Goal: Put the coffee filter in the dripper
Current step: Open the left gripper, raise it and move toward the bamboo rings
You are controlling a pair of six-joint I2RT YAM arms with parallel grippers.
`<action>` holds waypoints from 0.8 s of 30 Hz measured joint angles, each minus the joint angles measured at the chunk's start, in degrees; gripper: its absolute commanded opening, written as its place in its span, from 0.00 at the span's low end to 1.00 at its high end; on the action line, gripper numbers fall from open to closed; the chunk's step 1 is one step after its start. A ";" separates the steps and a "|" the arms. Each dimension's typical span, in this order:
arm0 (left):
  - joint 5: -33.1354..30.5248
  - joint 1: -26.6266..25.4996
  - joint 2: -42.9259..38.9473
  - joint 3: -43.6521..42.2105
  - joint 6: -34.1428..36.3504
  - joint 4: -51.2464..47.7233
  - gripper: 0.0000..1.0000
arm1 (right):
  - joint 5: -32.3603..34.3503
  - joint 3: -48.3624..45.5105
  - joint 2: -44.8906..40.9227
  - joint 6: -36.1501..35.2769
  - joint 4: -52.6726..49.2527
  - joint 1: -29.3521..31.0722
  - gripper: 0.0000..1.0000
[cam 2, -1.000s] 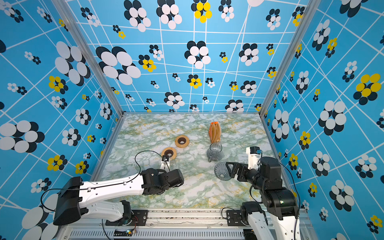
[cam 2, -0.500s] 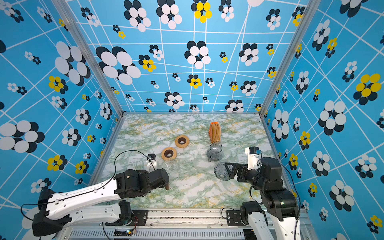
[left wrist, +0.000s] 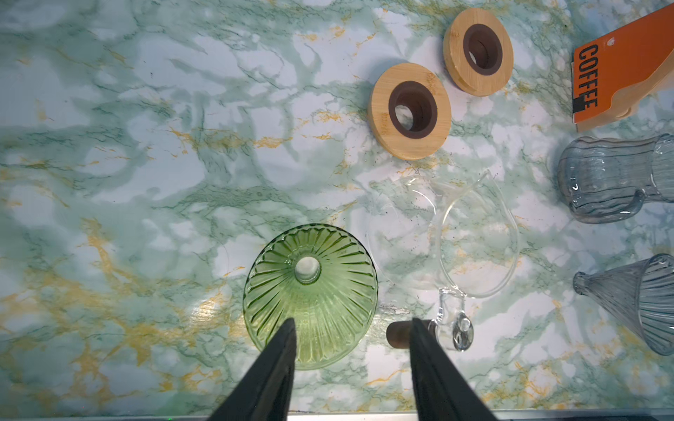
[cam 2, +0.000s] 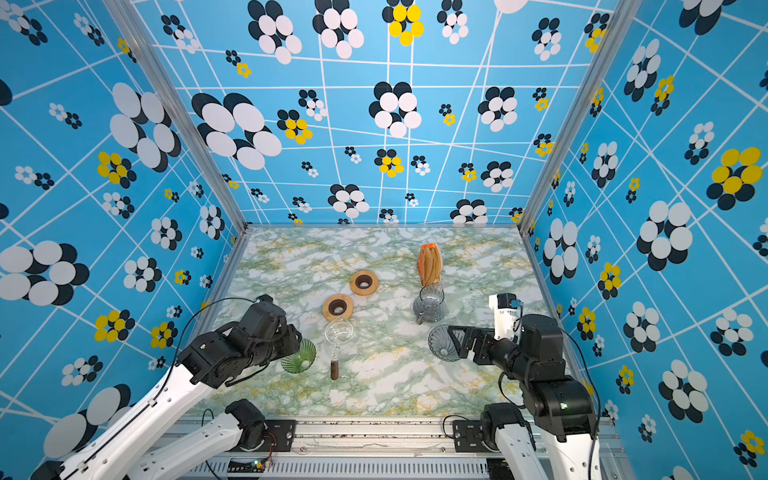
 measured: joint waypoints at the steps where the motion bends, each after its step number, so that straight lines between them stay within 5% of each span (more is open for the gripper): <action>1: 2.03 2.16 1.14 0.07 1.86 0.57 0.52 | 0.00 0.00 0.00 0.00 0.00 0.00 0.99; 9: 13.68 11.21 12.24 3.15 14.64 6.93 0.52 | -0.24 -0.31 -0.24 0.00 0.04 0.00 0.99; 24: 27.50 20.72 31.45 4.22 19.85 26.08 0.52 | -0.81 -1.18 -0.83 -0.02 0.90 0.00 0.99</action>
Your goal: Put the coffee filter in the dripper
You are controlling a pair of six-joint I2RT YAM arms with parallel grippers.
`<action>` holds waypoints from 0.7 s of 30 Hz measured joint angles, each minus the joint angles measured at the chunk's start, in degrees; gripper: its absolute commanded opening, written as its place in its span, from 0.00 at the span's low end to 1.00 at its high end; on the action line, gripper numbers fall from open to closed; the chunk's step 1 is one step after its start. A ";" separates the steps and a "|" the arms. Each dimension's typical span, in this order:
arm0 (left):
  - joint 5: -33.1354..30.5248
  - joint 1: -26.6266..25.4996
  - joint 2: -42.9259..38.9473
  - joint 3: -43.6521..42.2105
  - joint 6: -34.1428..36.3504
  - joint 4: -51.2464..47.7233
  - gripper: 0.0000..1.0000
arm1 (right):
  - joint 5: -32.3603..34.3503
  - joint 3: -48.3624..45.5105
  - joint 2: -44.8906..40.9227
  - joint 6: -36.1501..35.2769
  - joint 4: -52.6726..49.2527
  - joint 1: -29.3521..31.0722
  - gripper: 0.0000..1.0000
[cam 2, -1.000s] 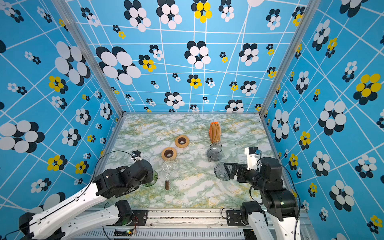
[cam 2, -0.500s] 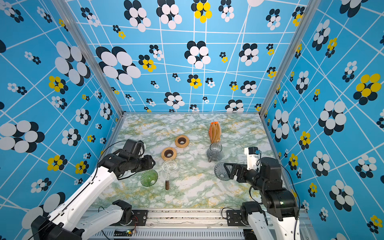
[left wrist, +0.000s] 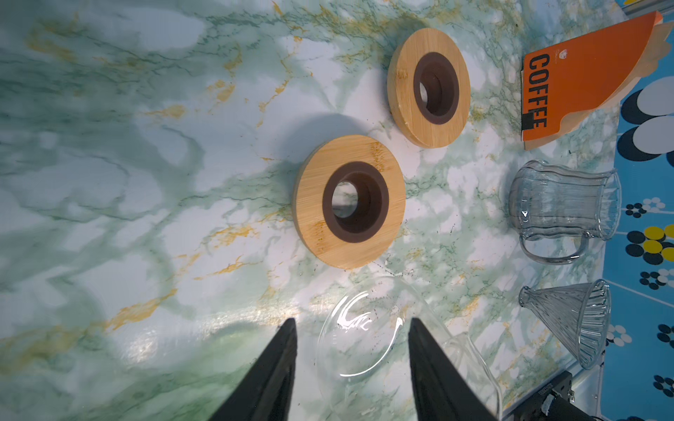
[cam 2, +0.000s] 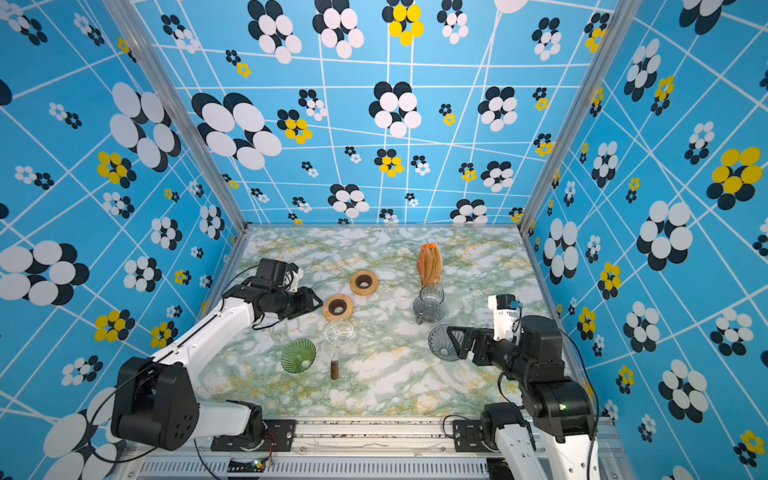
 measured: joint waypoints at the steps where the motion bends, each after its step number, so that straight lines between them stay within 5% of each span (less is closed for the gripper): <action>1: 0.59 0.46 1.53 0.07 0.31 0.96 0.52 | -0.44 0.00 0.00 0.00 0.04 0.00 0.99; 11: 3.96 2.25 10.91 0.42 0.26 6.88 0.54 | -12.28 -1.36 0.96 0.07 3.48 0.00 0.99; 21: 7.52 2.25 16.79 0.74 -1.44 11.80 0.57 | -15.61 -1.42 2.49 0.44 4.72 0.07 0.99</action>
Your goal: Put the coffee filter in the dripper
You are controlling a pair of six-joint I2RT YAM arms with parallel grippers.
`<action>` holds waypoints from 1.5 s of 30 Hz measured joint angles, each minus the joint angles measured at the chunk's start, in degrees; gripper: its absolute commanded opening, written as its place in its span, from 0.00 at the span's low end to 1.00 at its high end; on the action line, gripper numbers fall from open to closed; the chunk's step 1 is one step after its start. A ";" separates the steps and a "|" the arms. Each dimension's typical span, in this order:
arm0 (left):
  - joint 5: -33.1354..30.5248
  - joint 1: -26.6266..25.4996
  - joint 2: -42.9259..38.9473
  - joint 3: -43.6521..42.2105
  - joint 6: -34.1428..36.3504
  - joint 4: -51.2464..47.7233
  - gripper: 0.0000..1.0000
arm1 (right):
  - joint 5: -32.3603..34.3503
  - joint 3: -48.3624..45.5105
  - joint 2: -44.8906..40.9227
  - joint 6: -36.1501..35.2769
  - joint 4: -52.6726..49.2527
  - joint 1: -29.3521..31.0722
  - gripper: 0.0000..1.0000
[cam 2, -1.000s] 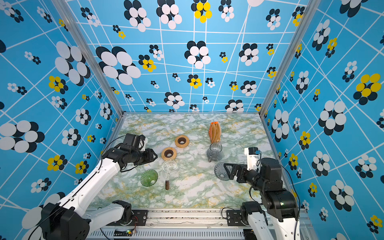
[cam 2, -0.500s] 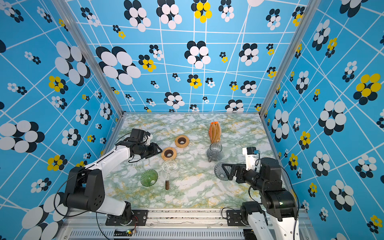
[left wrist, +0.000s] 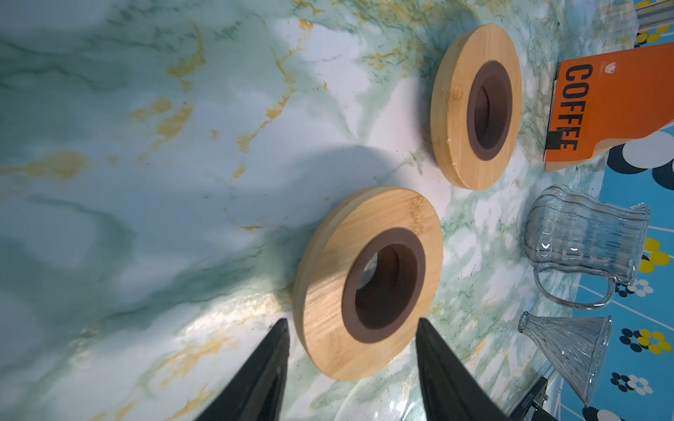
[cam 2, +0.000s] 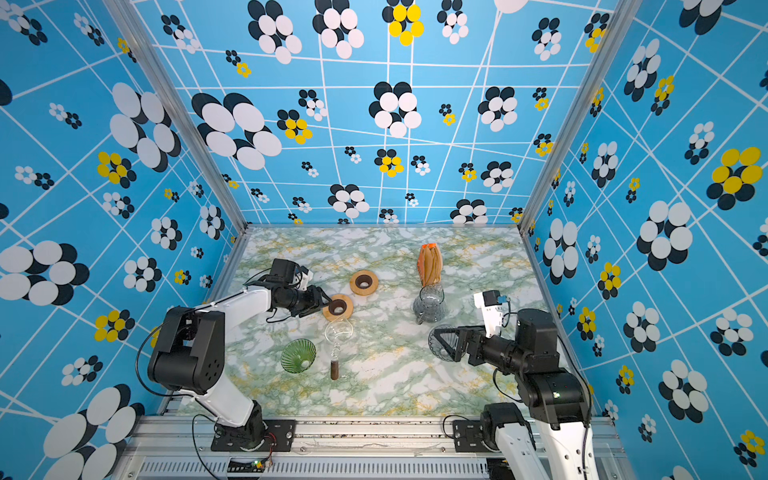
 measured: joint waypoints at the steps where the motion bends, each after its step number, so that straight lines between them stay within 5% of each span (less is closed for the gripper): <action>1: 0.22 0.00 0.35 0.00 -0.13 0.26 0.57 | 0.26 0.00 -0.07 0.00 0.00 0.00 0.99; 24: 1.66 -0.11 5.16 1.49 -0.90 1.97 0.51 | 6.08 0.00 -1.20 -0.02 -0.28 0.09 0.99; 45: 2.25 -0.44 7.10 1.68 -3.06 3.63 0.33 | 7.78 -0.31 -1.84 0.00 -0.48 0.11 0.99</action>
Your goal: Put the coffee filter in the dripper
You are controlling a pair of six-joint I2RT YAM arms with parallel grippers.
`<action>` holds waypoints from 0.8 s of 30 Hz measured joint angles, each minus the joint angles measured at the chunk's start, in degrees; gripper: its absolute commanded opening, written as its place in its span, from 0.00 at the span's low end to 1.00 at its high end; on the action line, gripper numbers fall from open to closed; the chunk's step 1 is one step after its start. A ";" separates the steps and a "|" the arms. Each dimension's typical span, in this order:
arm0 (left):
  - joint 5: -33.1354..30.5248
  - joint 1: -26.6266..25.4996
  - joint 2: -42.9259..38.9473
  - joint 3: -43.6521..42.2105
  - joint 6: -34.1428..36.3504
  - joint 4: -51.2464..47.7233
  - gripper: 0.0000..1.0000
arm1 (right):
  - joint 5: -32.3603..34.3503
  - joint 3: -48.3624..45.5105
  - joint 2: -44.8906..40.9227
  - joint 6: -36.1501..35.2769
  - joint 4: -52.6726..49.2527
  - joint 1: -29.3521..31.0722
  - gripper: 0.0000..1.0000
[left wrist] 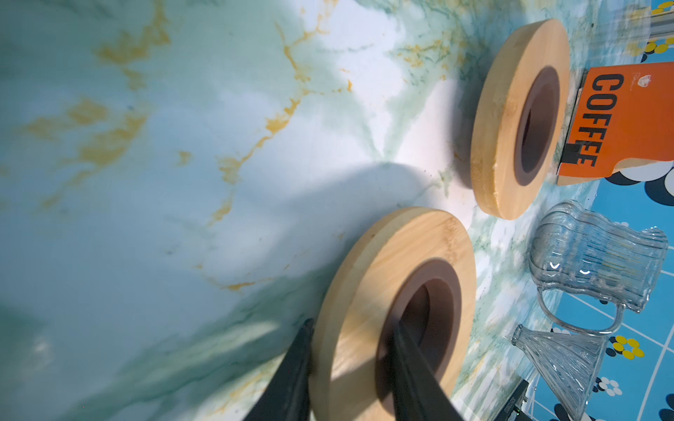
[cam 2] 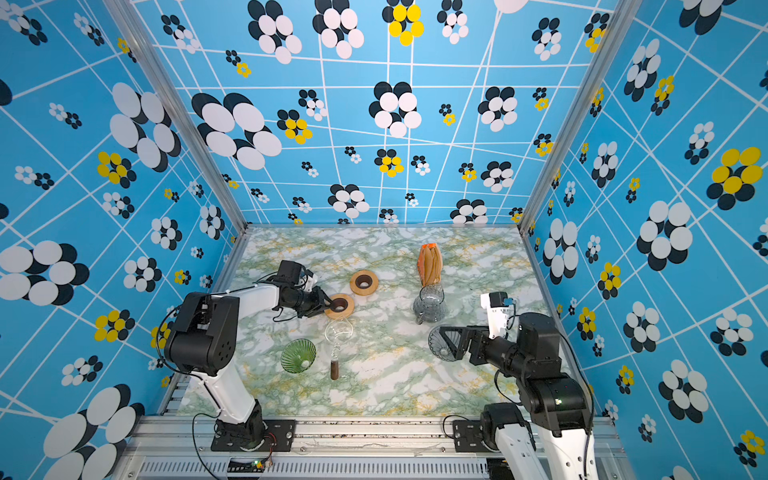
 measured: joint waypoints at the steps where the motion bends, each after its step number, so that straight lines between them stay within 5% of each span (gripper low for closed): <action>1: 0.00 0.00 -0.02 0.11 0.00 -0.07 0.33 | 0.00 0.00 0.00 0.00 0.00 0.00 0.99; 24: -3.65 -2.21 -4.48 5.42 0.07 -6.27 0.30 | 0.46 -0.20 -0.17 0.07 -0.04 0.00 0.99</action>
